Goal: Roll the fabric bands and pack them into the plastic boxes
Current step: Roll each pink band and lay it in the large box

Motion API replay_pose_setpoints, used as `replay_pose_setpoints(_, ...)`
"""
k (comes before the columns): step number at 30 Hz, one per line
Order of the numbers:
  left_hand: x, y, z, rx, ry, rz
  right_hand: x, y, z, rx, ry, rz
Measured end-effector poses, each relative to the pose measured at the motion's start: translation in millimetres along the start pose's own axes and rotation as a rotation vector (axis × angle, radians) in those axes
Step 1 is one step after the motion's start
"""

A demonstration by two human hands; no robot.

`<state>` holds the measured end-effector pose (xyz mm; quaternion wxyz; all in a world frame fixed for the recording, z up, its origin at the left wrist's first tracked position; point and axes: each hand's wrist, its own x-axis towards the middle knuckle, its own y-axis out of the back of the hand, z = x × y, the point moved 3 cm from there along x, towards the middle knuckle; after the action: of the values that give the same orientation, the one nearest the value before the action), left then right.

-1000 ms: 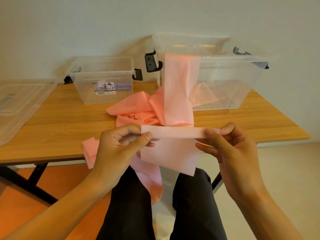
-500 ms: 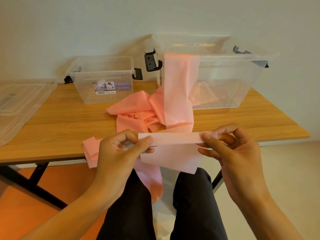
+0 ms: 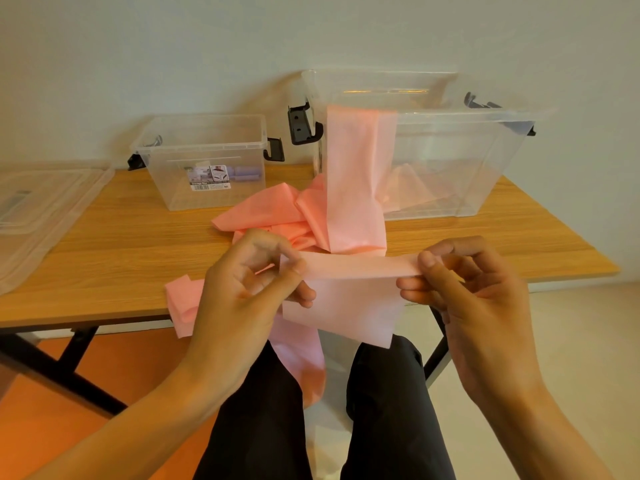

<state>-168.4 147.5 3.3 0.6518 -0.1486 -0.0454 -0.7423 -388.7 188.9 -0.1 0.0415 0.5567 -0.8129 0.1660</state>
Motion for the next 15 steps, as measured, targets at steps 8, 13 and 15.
replay_pose_setpoints(8,-0.4,-1.0,6.4,-0.009,-0.009,-0.043,-0.8,2.2,-0.3,0.027,-0.020,-0.001)
replay_pose_setpoints(13,-4.3,1.9,9.9,0.075,-0.054,-0.098,-5.4,6.4,0.1,-0.082,0.000,-0.030)
replay_pose_setpoints(15,-5.0,2.1,8.2,0.108,-0.062,-0.091,-7.1,7.2,-1.5,-0.104,0.031,-0.028)
